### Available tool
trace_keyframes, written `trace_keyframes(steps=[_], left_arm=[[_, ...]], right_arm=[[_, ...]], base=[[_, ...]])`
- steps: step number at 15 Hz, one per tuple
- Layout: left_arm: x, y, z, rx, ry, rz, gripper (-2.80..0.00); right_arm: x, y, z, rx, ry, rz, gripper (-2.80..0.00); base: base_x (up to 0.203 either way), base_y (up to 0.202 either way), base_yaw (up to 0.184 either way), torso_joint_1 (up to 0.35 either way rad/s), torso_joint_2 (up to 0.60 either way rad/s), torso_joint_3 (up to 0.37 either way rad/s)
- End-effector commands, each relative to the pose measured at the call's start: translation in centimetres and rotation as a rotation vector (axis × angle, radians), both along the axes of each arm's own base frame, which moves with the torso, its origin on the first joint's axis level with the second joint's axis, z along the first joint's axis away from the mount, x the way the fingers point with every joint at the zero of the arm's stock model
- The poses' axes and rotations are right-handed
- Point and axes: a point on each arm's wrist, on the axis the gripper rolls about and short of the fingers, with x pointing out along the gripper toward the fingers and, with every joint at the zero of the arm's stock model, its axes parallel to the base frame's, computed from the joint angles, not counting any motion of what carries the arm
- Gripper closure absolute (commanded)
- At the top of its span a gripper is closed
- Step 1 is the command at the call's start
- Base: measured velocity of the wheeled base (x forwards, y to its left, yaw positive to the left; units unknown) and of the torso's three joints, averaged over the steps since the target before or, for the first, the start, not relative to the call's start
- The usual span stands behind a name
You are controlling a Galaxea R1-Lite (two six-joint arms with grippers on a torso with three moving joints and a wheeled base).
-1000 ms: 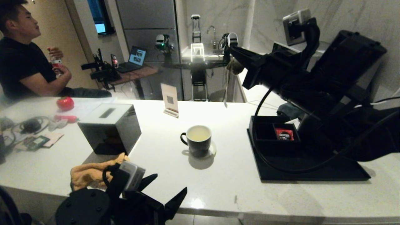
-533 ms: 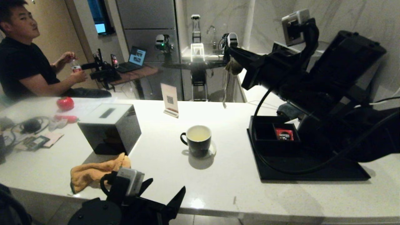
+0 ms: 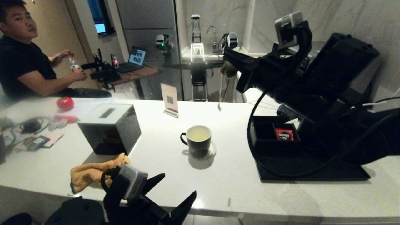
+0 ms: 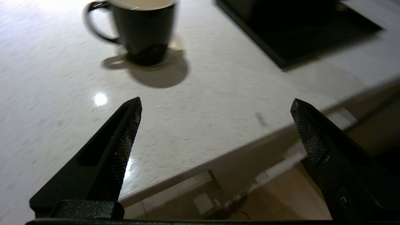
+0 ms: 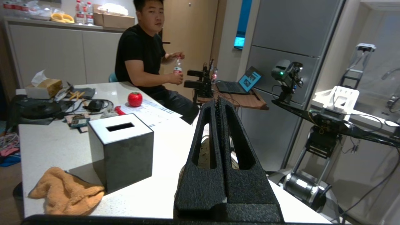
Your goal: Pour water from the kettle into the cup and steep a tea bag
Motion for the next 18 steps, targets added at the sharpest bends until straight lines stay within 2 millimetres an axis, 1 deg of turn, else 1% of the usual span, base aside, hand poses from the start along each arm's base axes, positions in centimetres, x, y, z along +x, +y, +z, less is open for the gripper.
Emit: trace_keyframes(steps=[1, 4, 5, 8, 11, 16, 18], left_arm=[[-0.1, 0.0, 0.8, -0.050, -0.041, -0.028, -2.80], [0.1, -0.5, 1.1, -0.070, -0.040, -0.132, -2.80], [0.3, -0.6, 1.0, -0.070, -0.037, -0.143, -2.80], [1.7, -0.6, 1.3, -0.095, -0.046, -0.170, -2.80], [3.9, -0.5, 1.8, -0.122, -0.074, -0.143, -2.80], [8.2, 0.8, 1.6, -0.101, -0.120, -0.104, -2.80], [9.5, 1.0, 1.6, -0.105, -0.130, -0.098, -2.80]], right_arm=[[-0.2, 0.3, -0.1, 0.000, -0.004, 0.010, 0.00], [-0.5, 1.1, -0.4, -0.004, 0.005, 0.038, 0.00], [-0.5, 1.4, -0.6, -0.008, 0.010, 0.047, 0.00], [-1.5, 2.9, -0.6, -0.011, 0.016, 0.100, 0.00], [-2.0, 3.8, -0.9, -0.018, 0.023, 0.128, 0.00], [-2.4, 4.2, -1.2, -0.023, 0.030, 0.144, 0.00], [-2.8, 4.6, -1.3, -0.026, 0.032, 0.161, 0.00]], base=[[0.000, 0.000, 0.000, 0.000, 0.00, 0.000], [0.000, 0.000, 0.000, 0.000, 0.00, 0.000], [0.000, 0.000, 0.000, 0.000, 0.00, 0.000], [0.000, 0.000, 0.000, 0.000, 0.00, 0.000], [0.000, 0.000, 0.000, 0.000, 0.00, 0.000], [0.000, 0.000, 0.000, 0.000, 0.00, 0.000], [0.000, 0.000, 0.000, 0.000, 0.00, 0.000]])
